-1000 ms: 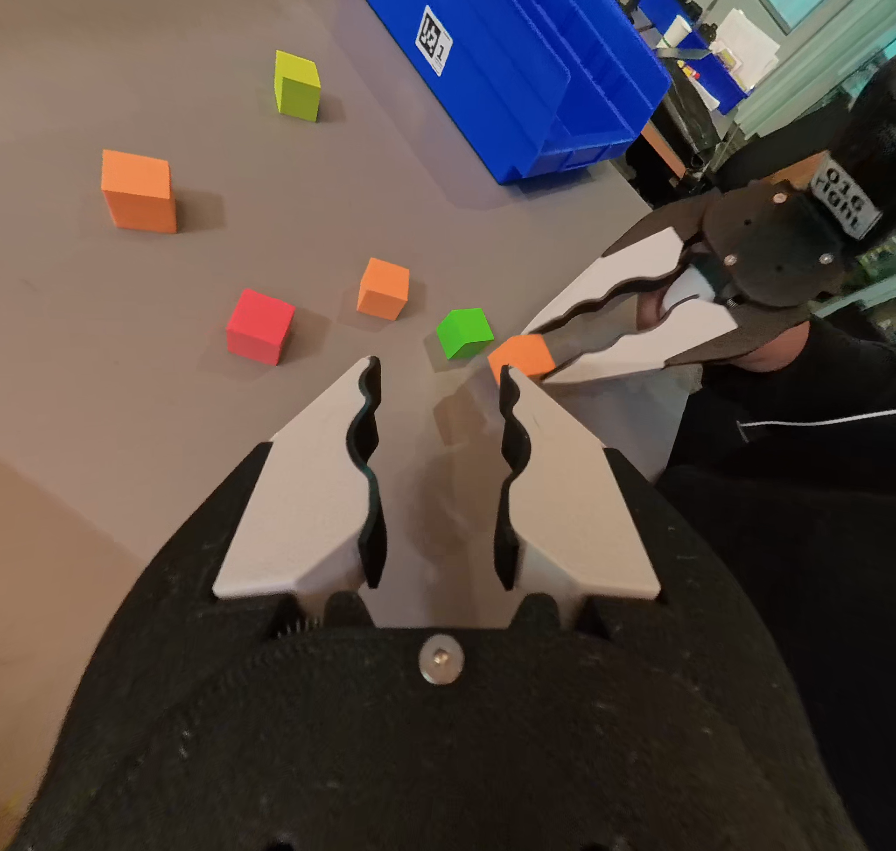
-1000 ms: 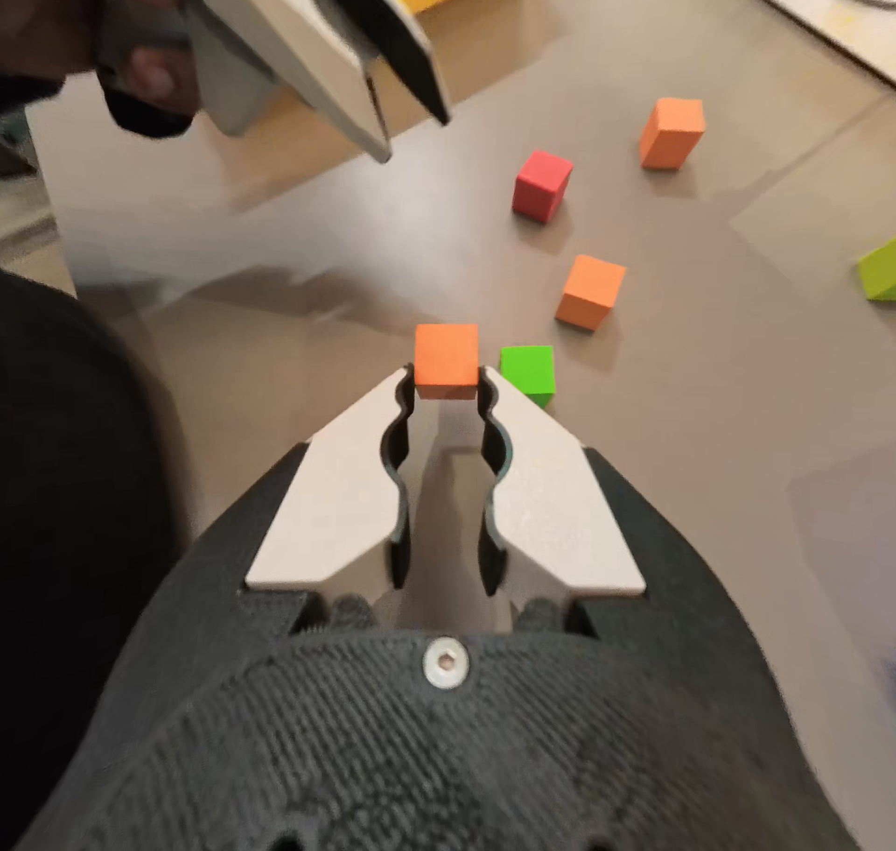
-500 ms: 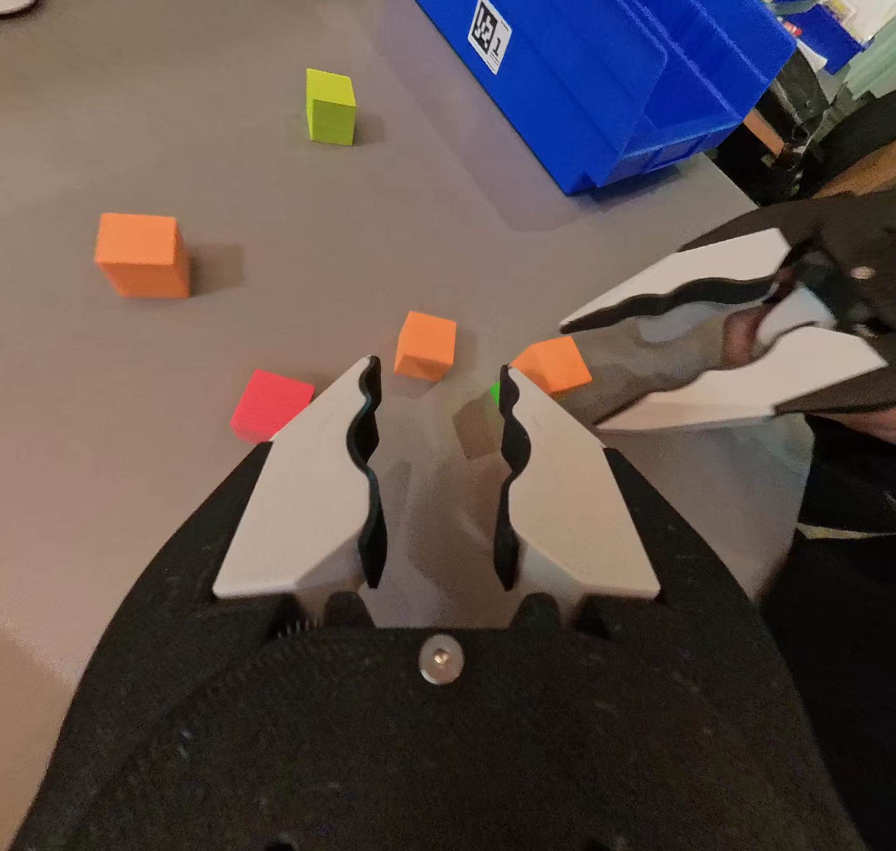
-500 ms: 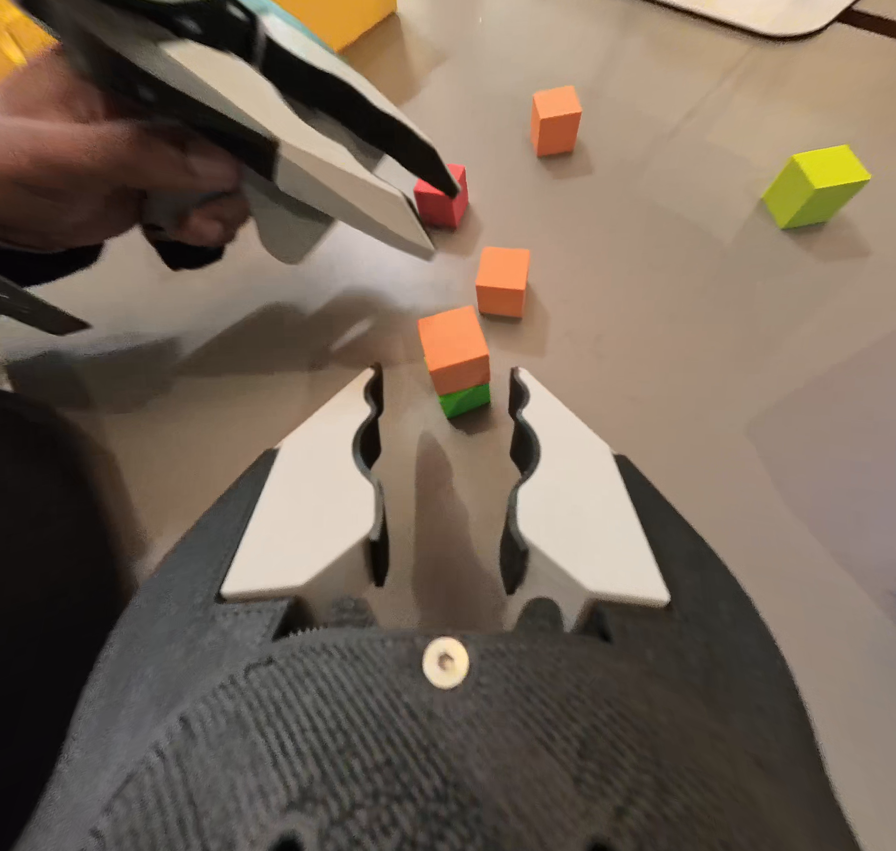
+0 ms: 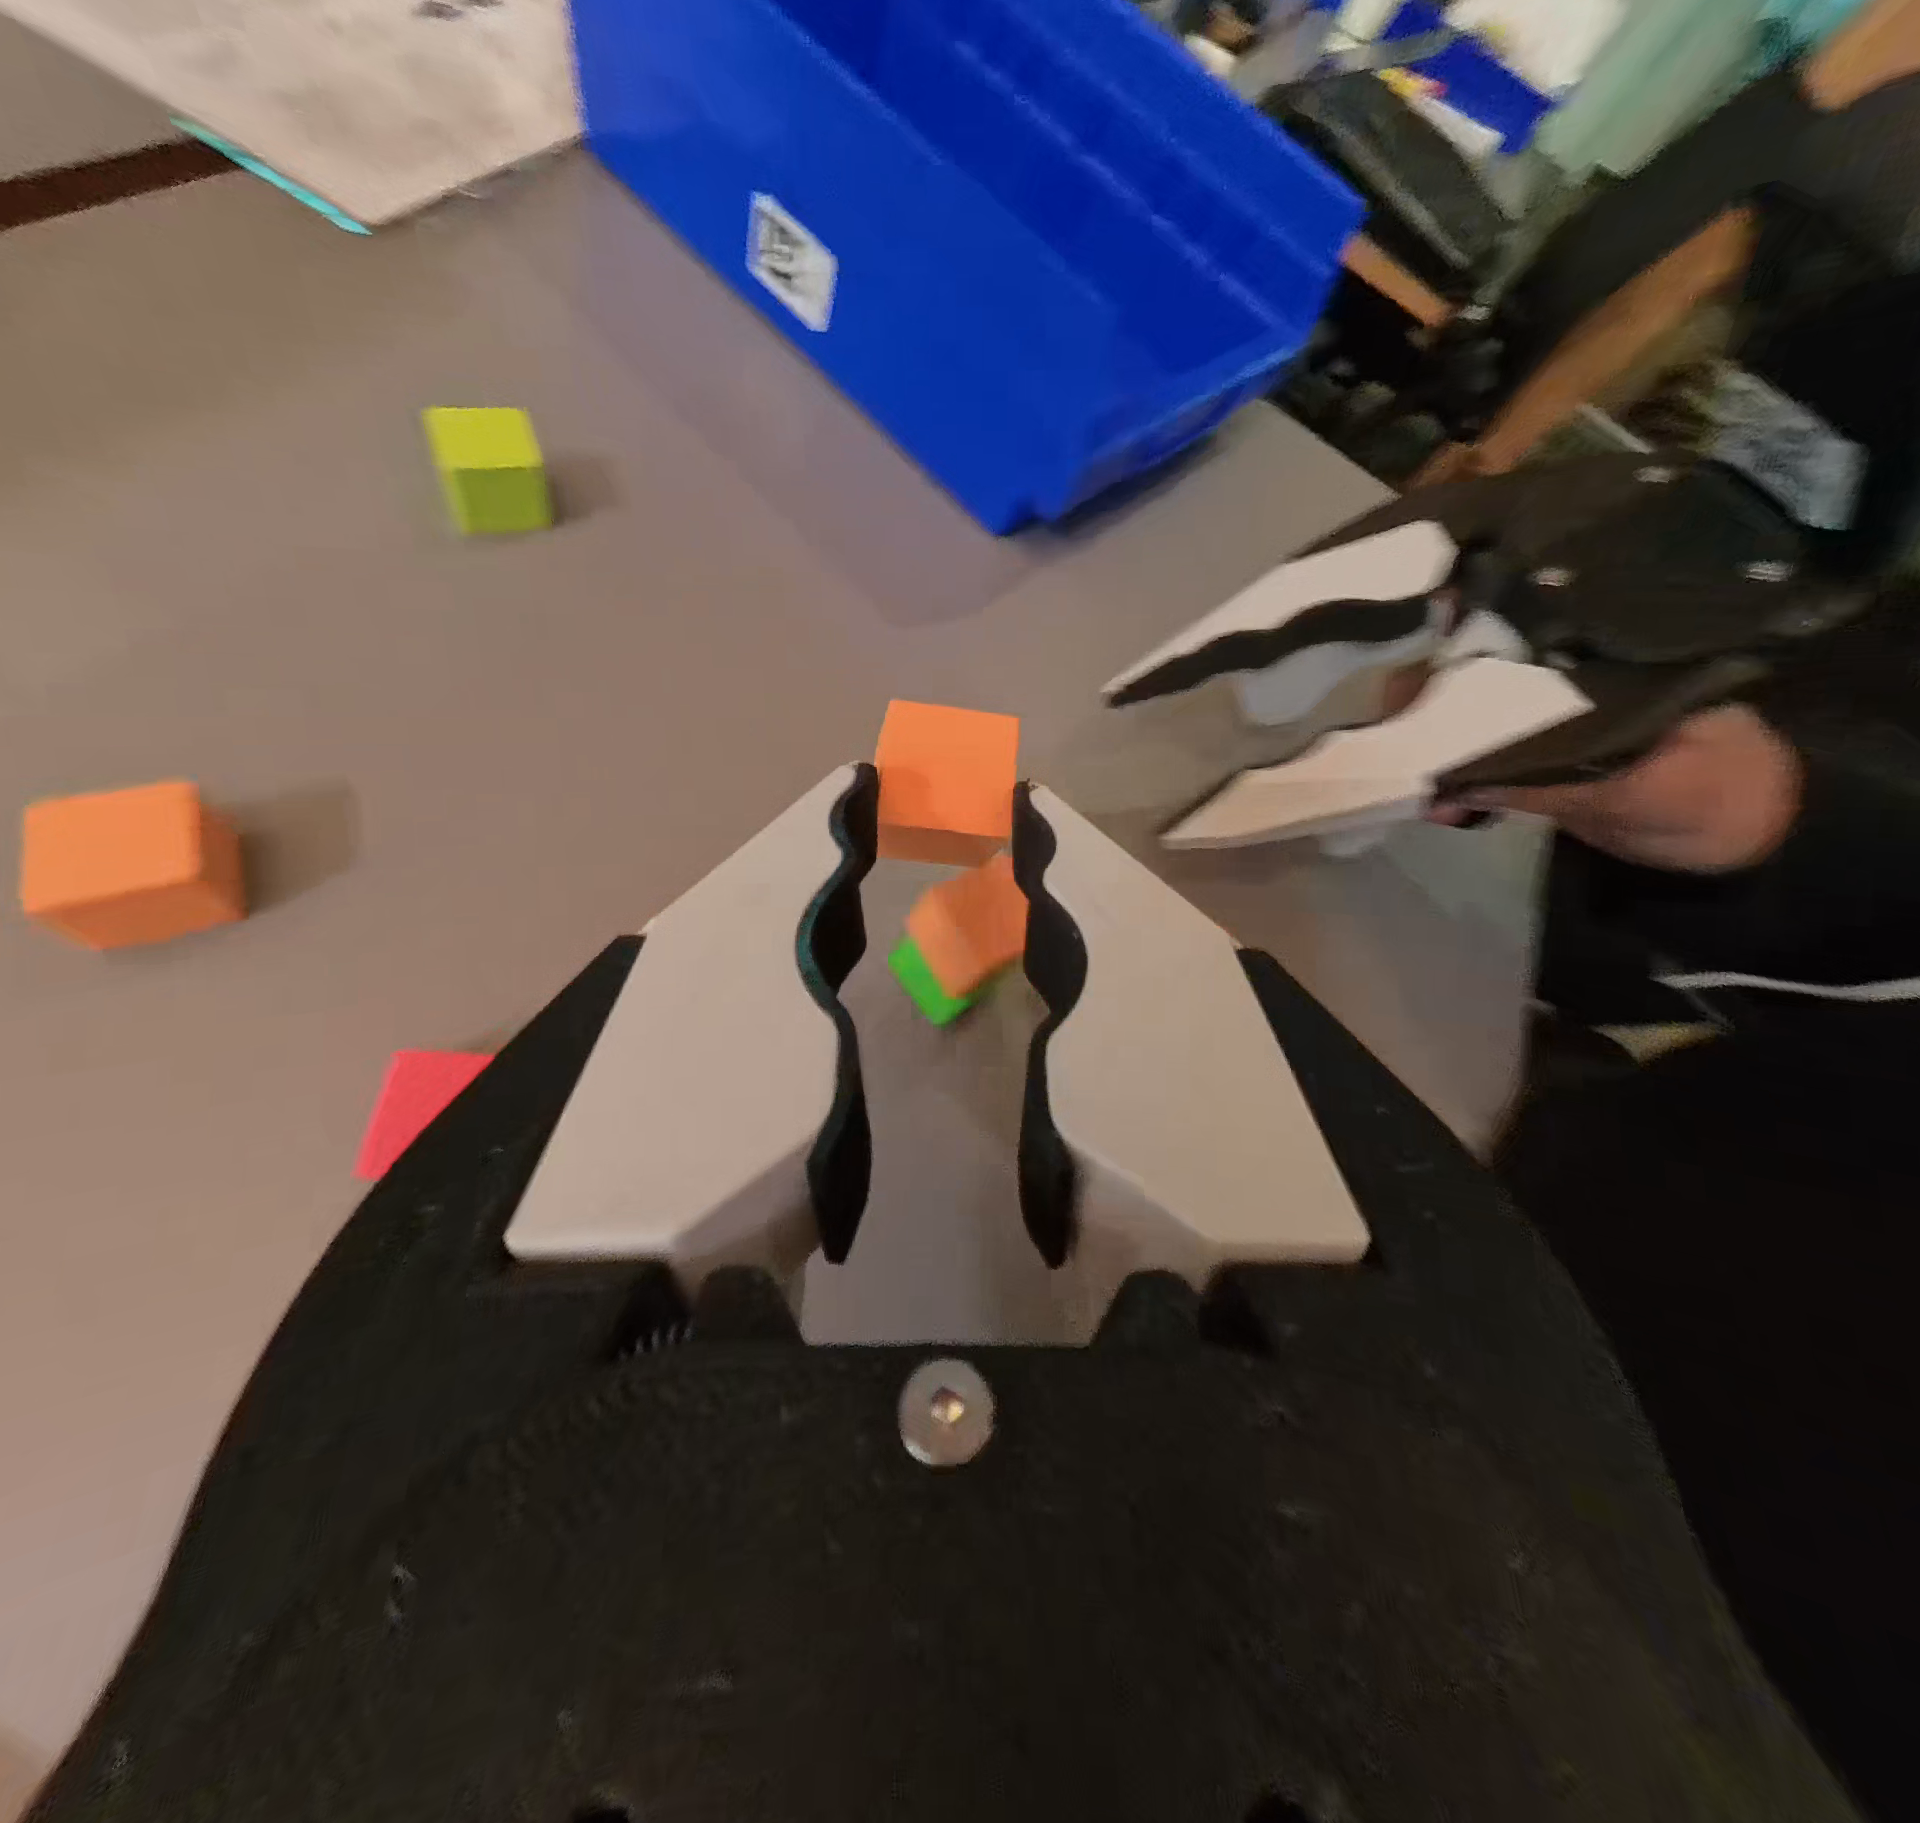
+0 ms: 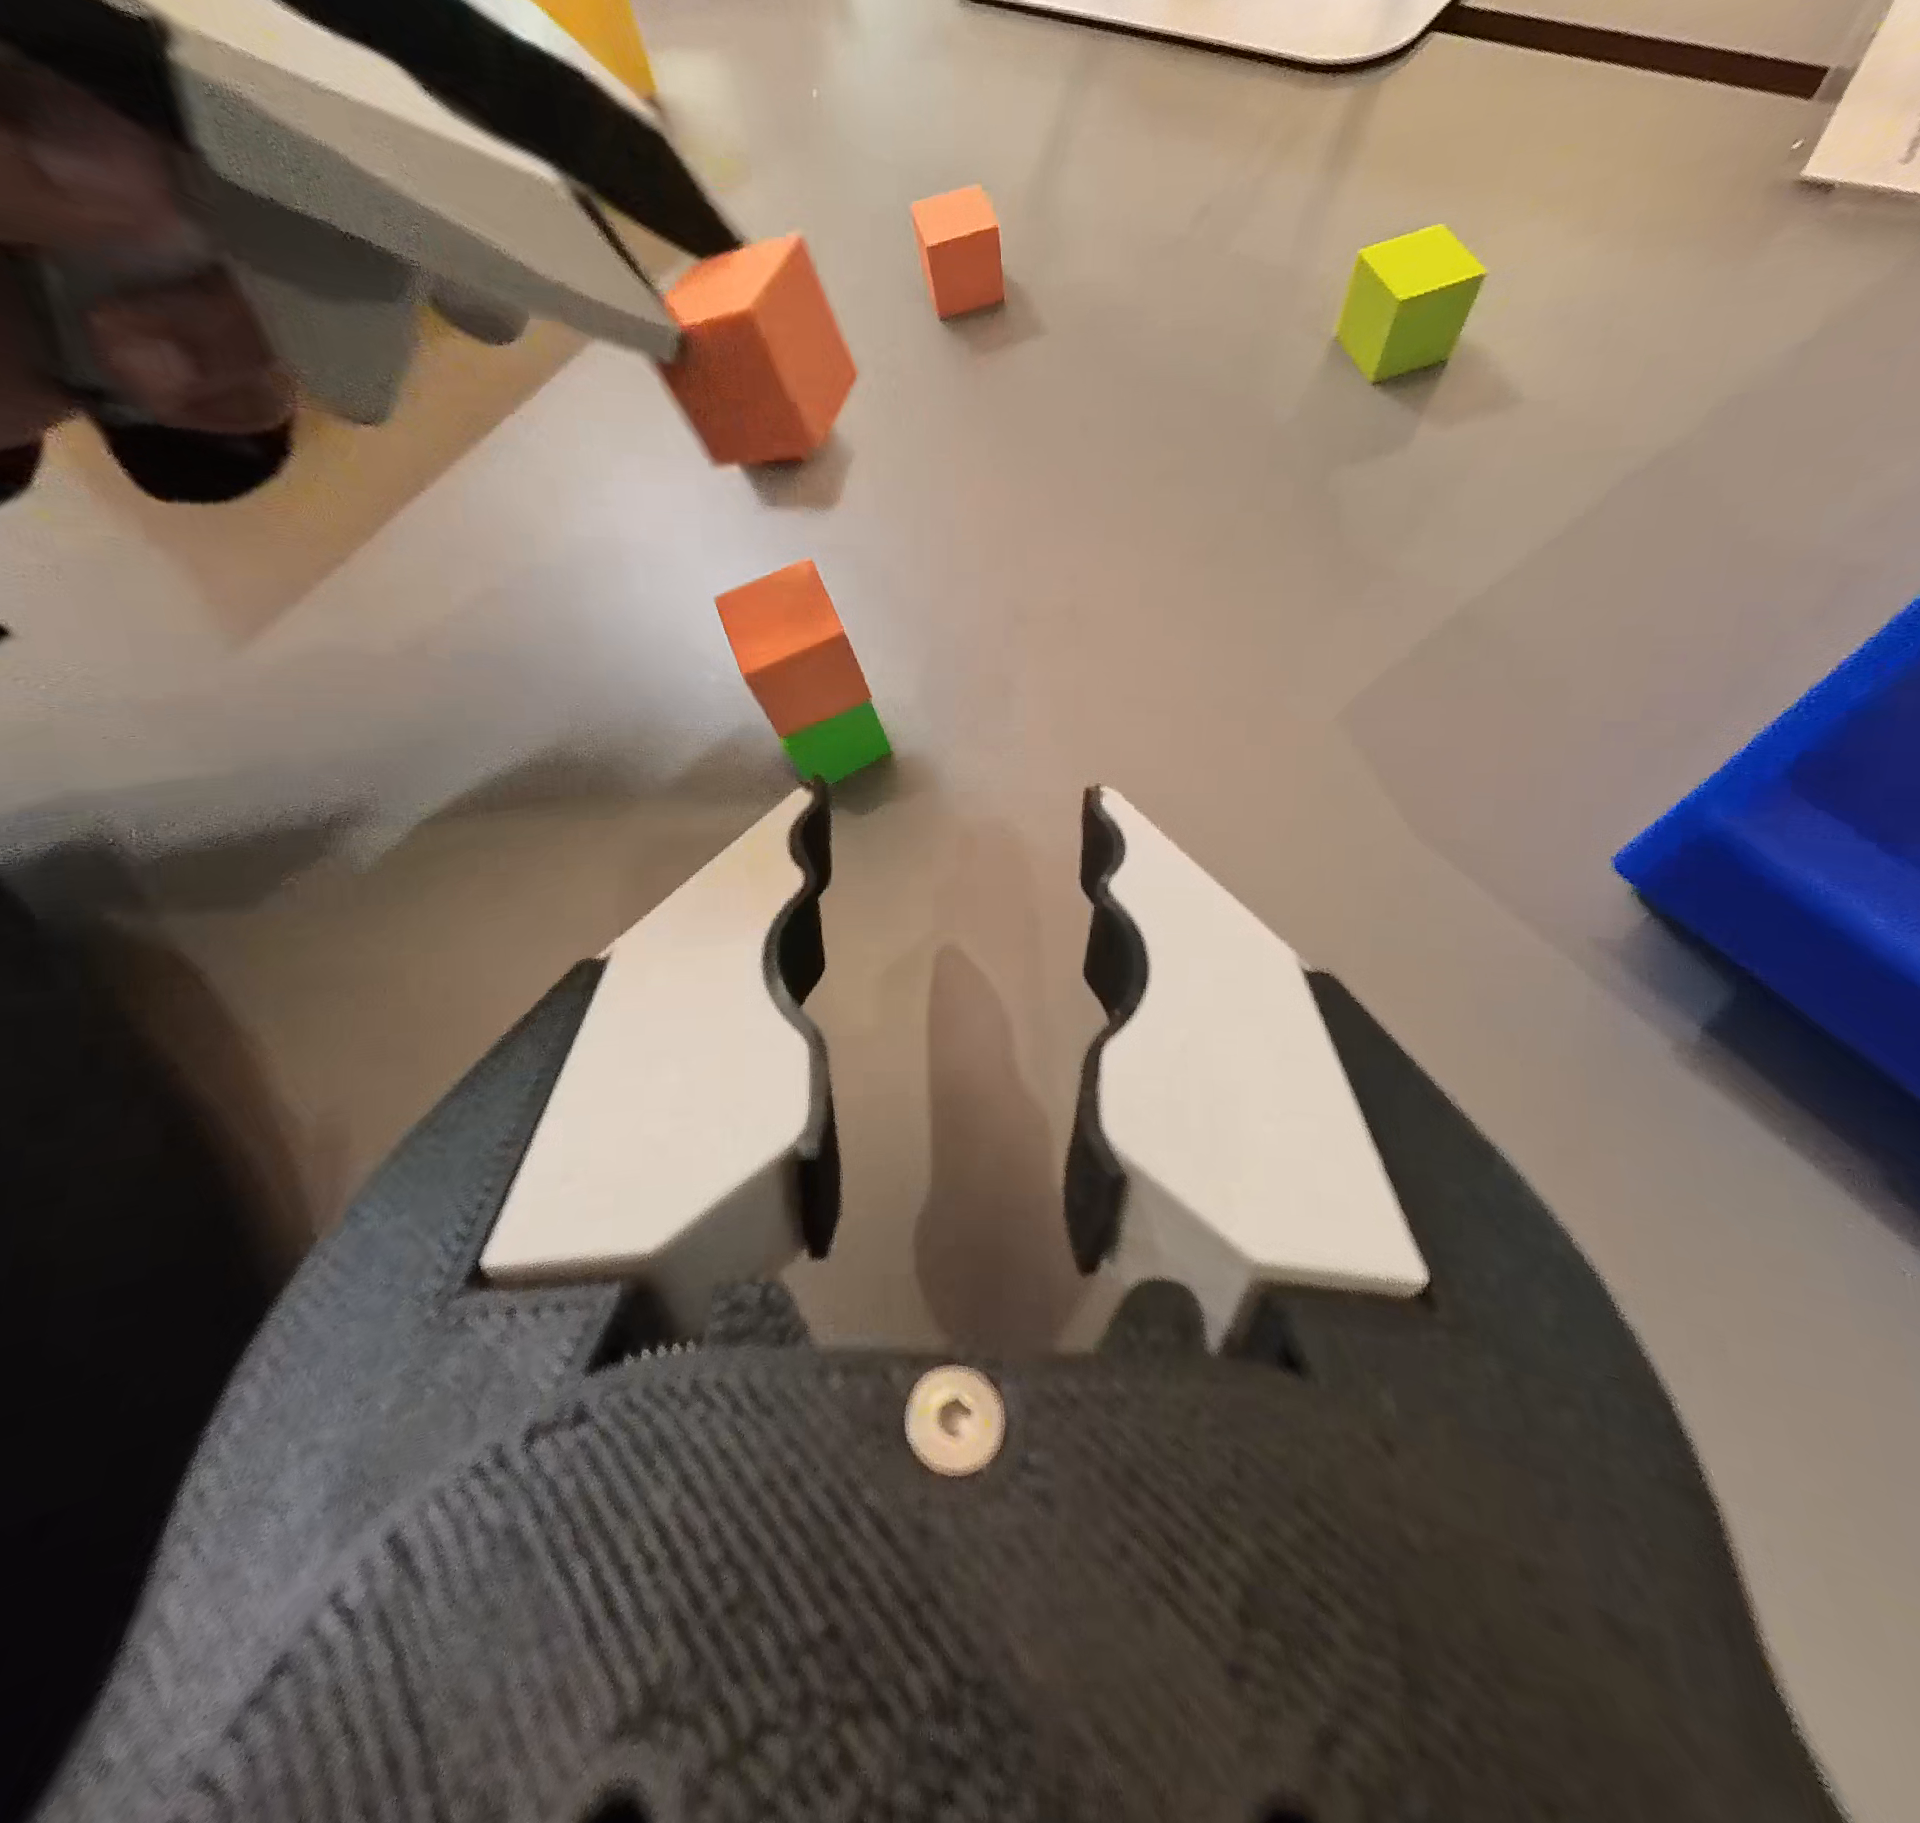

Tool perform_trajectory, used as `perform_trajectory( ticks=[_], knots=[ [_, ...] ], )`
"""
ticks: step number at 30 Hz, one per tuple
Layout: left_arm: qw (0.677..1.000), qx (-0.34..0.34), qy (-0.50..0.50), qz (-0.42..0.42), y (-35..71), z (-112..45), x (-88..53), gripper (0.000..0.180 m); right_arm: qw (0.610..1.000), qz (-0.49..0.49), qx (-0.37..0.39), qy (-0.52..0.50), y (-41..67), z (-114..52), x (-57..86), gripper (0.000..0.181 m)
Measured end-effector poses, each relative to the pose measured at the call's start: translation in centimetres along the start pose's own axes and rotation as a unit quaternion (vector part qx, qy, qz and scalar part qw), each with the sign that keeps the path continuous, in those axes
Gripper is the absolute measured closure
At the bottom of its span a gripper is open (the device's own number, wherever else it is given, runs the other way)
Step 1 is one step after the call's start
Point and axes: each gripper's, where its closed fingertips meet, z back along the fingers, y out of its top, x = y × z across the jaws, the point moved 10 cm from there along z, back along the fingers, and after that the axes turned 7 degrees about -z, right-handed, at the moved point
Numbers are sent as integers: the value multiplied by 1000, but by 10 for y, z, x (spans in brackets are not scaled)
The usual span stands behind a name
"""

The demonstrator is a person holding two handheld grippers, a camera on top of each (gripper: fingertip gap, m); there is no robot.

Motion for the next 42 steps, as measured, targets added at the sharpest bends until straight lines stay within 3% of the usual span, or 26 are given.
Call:
perform_trajectory(
  ticks=[3,8,11,14,18,20,23,27,28,30,33,36,42],
  knots=[
    [998,-39,-39,-11,0,-2,12,158,1000,-4,1,5,-1,-2,1,134],
    [995,-89,-15,-36,-12,-15,17,153,1000,6,3,5,1,-3,0,135],
    [997,-75,-16,-25,-12,-12,18,139,1000,12,7,1,4,-2,0,135],
    [998,-60,-1,-16,-13,-1,11,136,1000,-7,30,7,11,-3,5,139],
    [995,-50,88,18,-24,17,-20,131,994,-61,89,4,39,-14,14,144],
    [986,-53,157,27,-33,23,-41,128,993,-60,97,-11,58,-31,17,116],
    [968,-68,234,53,-46,23,-66,119,993,-34,106,-40,82,-63,29,112],
    [972,-96,198,77,-58,7,-71,120,990,-22,77,-113,101,-113,67,108],
    [973,-101,194,73,-60,4,-70,121,990,-17,53,-131,102,-126,77,98],
    [974,-119,185,58,-61,0,-66,147,987,-14,-2,-160,97,-148,94,87],
    [977,-102,179,44,-55,3,-58,152,986,-16,-43,-163,92,-163,100,95],
    [983,-60,163,58,-43,12,-51,152,989,9,-28,-146,94,-162,94,152],
    [998,43,37,26,3,29,-11,152,995,23,15,-93,89,-132,70,156]
  ],
)
